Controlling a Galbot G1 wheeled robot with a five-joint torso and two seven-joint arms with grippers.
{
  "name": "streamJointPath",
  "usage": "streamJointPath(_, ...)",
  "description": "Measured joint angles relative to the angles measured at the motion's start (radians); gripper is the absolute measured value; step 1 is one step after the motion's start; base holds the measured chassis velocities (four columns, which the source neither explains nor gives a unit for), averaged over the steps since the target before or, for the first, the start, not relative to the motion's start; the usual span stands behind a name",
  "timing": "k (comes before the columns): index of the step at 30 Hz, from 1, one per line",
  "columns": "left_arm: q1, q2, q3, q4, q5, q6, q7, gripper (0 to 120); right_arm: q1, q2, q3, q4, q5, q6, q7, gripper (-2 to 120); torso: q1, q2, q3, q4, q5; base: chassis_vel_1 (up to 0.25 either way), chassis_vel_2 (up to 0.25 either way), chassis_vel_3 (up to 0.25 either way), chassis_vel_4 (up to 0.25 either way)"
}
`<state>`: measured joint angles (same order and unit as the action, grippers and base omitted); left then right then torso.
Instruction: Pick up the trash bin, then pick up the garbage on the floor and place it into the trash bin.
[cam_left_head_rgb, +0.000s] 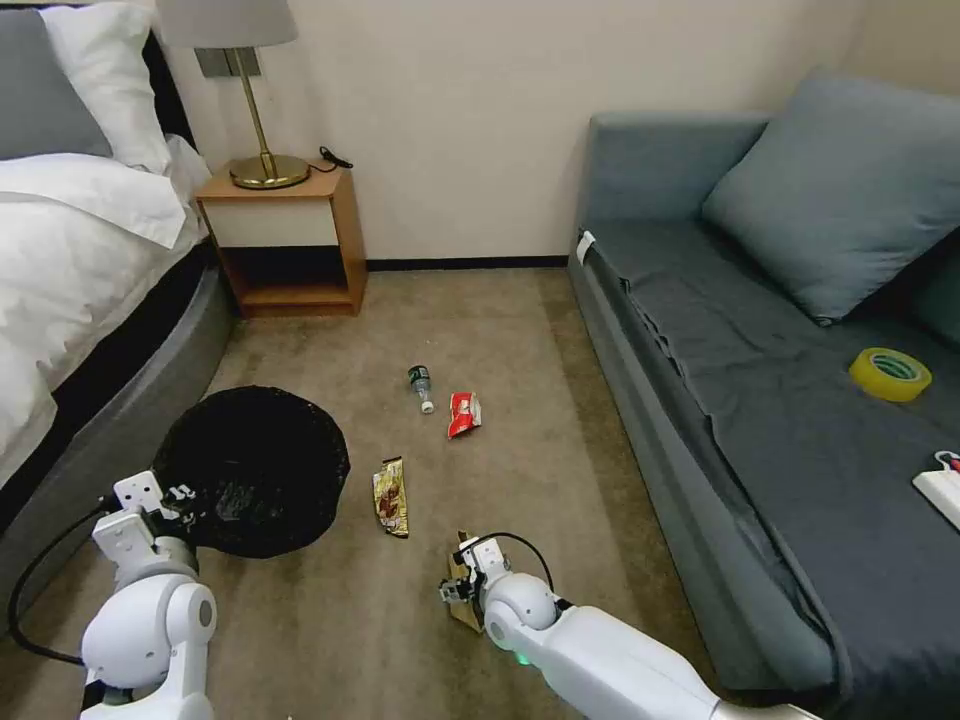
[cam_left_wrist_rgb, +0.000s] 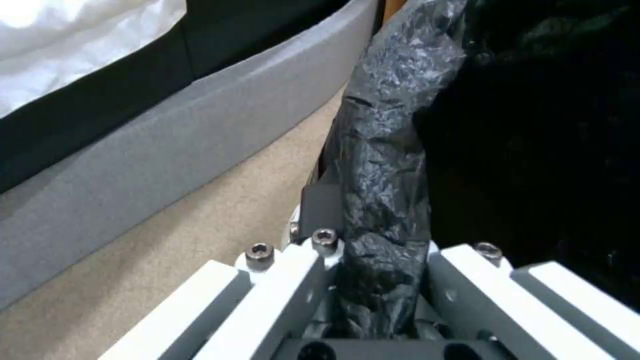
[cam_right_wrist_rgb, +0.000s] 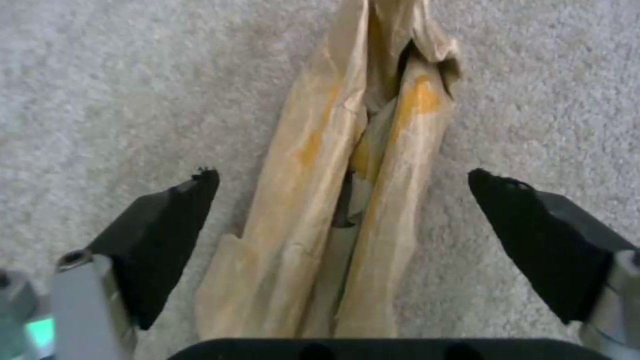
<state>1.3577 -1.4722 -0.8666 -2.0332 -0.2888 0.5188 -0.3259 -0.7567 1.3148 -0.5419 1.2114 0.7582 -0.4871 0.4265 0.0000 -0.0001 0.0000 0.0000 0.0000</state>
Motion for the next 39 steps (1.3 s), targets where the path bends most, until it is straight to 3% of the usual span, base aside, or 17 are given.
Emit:
streamJointPath(5,0.004,0.000,-0.003,-0.003,0.000,-0.001,0.001,2,-0.007,0.007,0.000,-0.016,-0.015,0.008,-0.008,85,0.000,0.000,0.000,0.0000,0.0000,0.000,0.000,0.000,0.000)
streamJointPath(21,0.011,0.000,-0.008,0.001,0.002,-0.014,0.004,2,-0.030,0.015,0.000,-0.049,-0.065,0.053,-0.035,22,0.000,0.000,0.000,-0.0001,0.0001,0.000,0.000,0.000,0.000)
streamJointPath(24,0.010,-0.001,-0.007,0.002,0.004,-0.014,0.004,2,-0.030,0.012,0.000,-0.047,-0.066,0.056,-0.037,16,0.000,0.000,0.000,0.0000,0.0000,0.000,0.000,0.000,0.000)
streamJointPath(26,0.009,-0.002,-0.006,0.003,0.007,-0.014,0.005,2,-0.031,0.009,0.002,-0.042,-0.066,0.063,-0.040,4,0.000,0.000,0.000,0.0000,0.0001,0.000,0.000,0.000,0.000)
streamJointPath(39,0.011,-0.006,-0.002,0.003,0.011,-0.015,0.007,2,-0.047,-0.037,0.023,0.071,-0.055,0.083,-0.038,0,0.000,0.000,0.000,0.0000,0.0001,0.000,0.000,0.000,0.000)
